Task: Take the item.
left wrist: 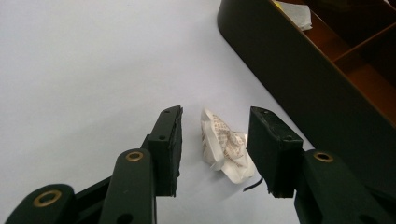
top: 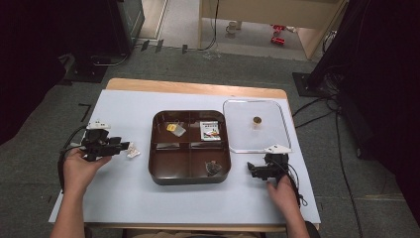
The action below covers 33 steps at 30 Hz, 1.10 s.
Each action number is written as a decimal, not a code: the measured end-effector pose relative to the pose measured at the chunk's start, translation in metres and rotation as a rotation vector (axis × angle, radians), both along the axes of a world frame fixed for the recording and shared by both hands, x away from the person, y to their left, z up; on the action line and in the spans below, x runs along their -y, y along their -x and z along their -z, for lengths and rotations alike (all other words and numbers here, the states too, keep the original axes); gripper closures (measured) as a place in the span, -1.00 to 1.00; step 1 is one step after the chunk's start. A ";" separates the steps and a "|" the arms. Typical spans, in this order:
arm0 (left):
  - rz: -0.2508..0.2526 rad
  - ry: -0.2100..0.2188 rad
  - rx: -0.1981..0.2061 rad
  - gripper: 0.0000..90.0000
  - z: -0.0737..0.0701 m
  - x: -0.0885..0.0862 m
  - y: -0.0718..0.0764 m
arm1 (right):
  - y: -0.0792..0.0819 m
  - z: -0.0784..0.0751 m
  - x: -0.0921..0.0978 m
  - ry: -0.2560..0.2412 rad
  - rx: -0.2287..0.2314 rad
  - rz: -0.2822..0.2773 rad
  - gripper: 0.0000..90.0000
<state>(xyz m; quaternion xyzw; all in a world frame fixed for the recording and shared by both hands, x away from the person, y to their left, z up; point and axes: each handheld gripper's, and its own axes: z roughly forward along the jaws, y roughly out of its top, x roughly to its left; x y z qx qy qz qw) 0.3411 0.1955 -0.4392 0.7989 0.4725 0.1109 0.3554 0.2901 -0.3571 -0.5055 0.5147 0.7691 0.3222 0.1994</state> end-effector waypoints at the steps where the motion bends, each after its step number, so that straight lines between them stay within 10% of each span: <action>1: 0.000 0.000 0.000 0.22 0.000 0.000 0.000 | 0.000 0.000 0.000 0.000 0.000 0.000 -1.00; 33: -0.070 -0.051 0.017 0.08 0.023 -0.050 0.012 | -0.001 0.000 0.000 -0.002 -0.003 -0.002 -1.00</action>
